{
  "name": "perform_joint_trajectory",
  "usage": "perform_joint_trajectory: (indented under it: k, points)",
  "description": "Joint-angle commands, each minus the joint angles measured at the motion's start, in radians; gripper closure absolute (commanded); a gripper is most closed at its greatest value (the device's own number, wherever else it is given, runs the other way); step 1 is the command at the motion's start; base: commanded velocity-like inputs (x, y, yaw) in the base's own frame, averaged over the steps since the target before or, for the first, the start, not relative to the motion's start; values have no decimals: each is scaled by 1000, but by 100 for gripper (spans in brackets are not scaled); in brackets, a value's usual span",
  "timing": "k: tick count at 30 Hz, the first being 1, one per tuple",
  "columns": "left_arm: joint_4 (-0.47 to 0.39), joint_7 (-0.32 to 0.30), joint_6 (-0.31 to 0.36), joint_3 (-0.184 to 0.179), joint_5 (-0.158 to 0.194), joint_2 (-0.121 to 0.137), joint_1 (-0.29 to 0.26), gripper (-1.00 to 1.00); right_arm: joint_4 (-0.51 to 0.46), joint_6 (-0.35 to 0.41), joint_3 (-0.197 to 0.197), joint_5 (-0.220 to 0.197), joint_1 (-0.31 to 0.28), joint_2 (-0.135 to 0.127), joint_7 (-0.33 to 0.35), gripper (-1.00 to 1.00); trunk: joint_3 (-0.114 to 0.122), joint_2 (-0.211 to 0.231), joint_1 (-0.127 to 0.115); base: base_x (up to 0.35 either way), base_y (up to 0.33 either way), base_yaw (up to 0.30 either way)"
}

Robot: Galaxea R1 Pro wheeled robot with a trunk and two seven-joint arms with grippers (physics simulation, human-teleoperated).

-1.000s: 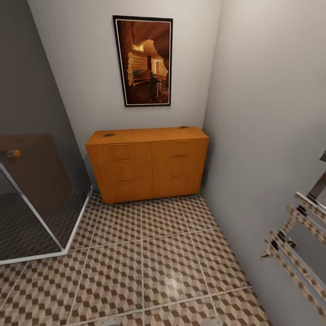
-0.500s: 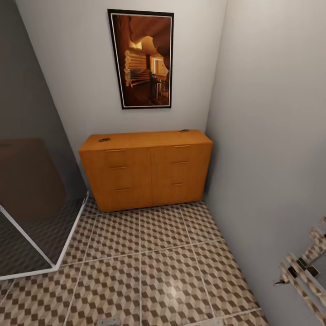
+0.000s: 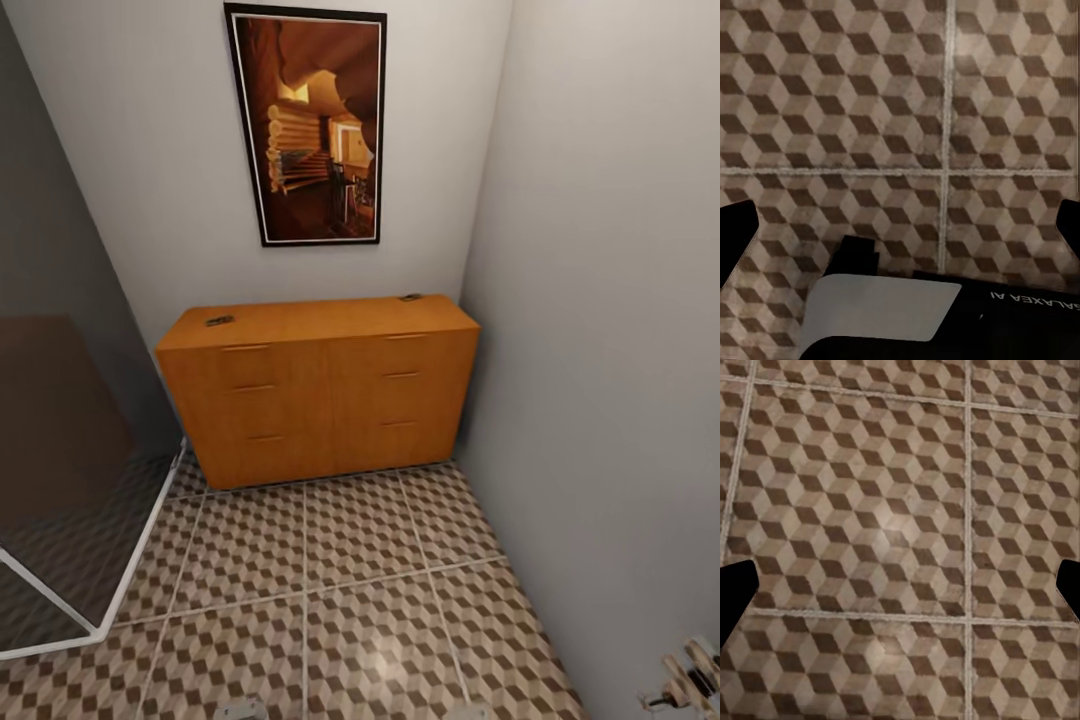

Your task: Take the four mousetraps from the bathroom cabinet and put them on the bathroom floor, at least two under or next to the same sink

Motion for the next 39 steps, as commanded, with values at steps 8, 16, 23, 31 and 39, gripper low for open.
perform_joint_trajectory:
  k: [8, 16, 23, 31, 39]
  points:
    - [-3, 6, -3, -8, 7, 0, -1, -100, 1, -2, 8, -2, -1, 1, -6, -100, -1, 0, 1, 335, 0, 0]
    - [-3, 6, -3, -8, 7, 0, -1, -100, 1, -2, 8, -2, -1, 2, -7, -100, -1, 0, 1, 335, 0, 0]
    - [-4, 6, -3, -8, 7, 0, -1, -100, 1, -2, 8, -2, -1, 4, -7, -100, -1, 0, 1, 289, 0, 205]
    - [-6, 6, -3, -8, 7, -1, -1, -100, 1, -2, 8, -2, -1, 2, -7, -100, -1, 0, 1, 61, 0, 148]
    - [-6, 6, -3, -8, 7, -1, -1, -100, 1, -2, 8, -2, -1, 0, -7, -100, -1, 0, 1, 6, 0, 15]
